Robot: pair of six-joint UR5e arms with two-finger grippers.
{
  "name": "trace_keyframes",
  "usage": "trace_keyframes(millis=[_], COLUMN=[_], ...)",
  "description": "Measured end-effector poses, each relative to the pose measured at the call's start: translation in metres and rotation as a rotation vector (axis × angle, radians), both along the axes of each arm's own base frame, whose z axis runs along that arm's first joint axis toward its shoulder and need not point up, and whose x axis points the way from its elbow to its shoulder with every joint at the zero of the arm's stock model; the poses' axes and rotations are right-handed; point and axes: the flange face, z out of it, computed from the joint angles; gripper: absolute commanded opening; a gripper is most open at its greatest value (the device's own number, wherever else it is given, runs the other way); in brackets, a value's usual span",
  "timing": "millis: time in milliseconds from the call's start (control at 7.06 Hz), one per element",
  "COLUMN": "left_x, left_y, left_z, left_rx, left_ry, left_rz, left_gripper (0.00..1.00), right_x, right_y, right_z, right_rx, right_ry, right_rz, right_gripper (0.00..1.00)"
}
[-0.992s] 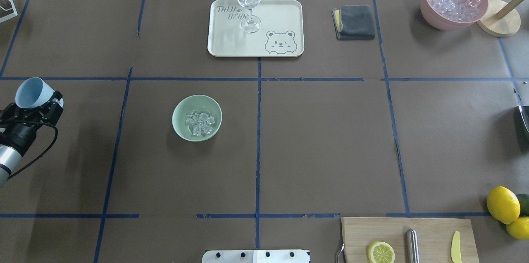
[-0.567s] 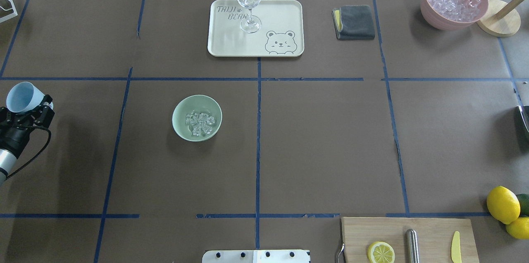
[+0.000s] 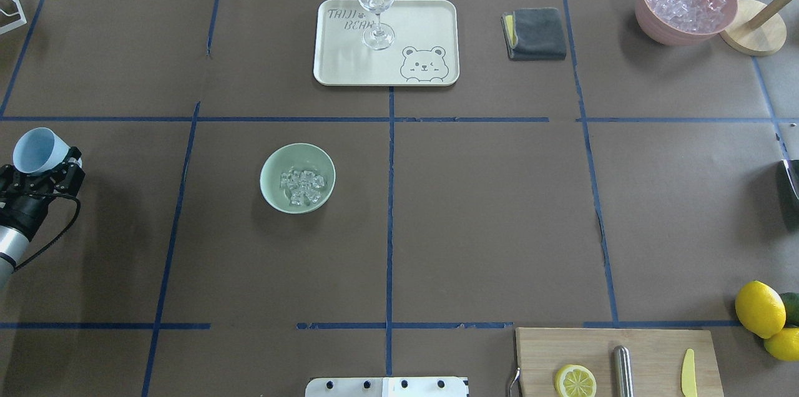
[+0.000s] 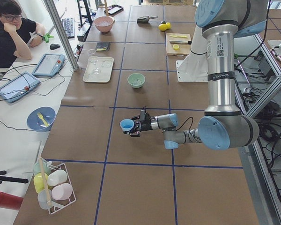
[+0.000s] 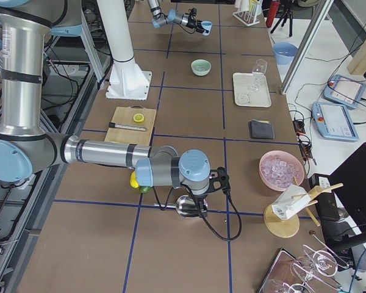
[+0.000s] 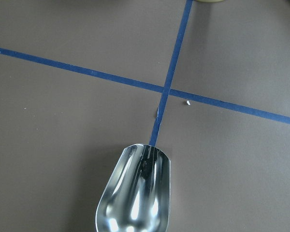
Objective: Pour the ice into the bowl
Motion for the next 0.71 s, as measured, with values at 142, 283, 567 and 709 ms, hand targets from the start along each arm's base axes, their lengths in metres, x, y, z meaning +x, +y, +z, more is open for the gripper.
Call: trace_keyframes(millis=[142,283,567,709], left_x=[0.0013,0.0028,0.0066,0.0074], left_y=[0.0003,0.001,0.0038,0.0045], left_z=[-0.0001,-0.0002,-0.0003,-0.0003], left_rx=[-0.001,-0.001,-0.002,-0.002], left_ry=[-0.001,-0.001,-0.001,-0.001], left_rz=[0.002,0.006,0.016,0.018], left_gripper=[0.43,0.51,0.7,0.97], right_x=[-0.0001,-0.0002,0.0001,0.0], right_y=[0.0001,0.0004,0.0007,0.001], right_z=[0.0002,0.0005,0.0007,0.0009], right_rx=[-0.001,-0.002,-0.002,-0.002], right_ry=[0.0,0.0,0.0,0.0], right_rz=[0.0,0.0,0.001,0.0], right_gripper=[1.0,1.0,1.0,1.0])
